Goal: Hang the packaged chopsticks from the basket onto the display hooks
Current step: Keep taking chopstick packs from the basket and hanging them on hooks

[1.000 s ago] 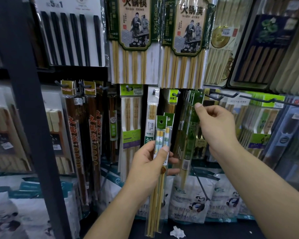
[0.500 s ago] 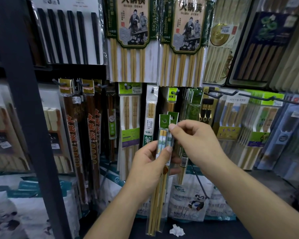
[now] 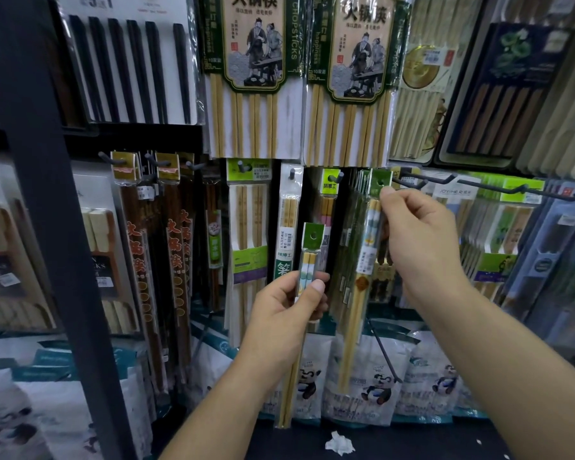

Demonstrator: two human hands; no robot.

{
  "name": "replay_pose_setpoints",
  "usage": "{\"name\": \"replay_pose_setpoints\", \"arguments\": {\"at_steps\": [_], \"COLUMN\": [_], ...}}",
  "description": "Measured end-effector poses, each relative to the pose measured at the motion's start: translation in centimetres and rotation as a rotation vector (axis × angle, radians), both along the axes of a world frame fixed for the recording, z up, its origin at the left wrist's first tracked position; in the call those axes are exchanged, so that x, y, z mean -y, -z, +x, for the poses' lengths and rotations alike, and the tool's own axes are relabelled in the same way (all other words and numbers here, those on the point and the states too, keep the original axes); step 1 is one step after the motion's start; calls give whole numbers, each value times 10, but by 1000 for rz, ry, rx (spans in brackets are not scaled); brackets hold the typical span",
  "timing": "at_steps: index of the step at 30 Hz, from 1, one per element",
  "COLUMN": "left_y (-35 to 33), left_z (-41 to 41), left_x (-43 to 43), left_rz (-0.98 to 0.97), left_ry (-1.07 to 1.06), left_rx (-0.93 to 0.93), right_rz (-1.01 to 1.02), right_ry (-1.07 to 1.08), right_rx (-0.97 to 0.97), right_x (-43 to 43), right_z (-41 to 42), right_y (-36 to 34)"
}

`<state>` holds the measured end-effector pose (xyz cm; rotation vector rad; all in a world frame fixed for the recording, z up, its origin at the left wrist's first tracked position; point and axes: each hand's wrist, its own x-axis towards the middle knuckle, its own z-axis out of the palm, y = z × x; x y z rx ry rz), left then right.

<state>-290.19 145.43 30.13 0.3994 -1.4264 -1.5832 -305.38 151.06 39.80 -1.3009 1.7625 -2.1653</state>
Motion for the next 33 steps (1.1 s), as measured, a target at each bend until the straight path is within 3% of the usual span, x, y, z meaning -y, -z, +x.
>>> {"name": "replay_pose_setpoints", "arguments": {"at_steps": [23, 33], "left_y": [2, -3], "left_z": [0, 0], "left_x": [3, 1], "left_rz": [-36, 19], "left_ry": [31, 101], "left_rx": [67, -18], "right_rz": [40, 5], "right_ry": [118, 161], "right_rx": [-17, 16], "right_x": [15, -4], "right_z": [-15, -6], "right_y": [1, 12]}}
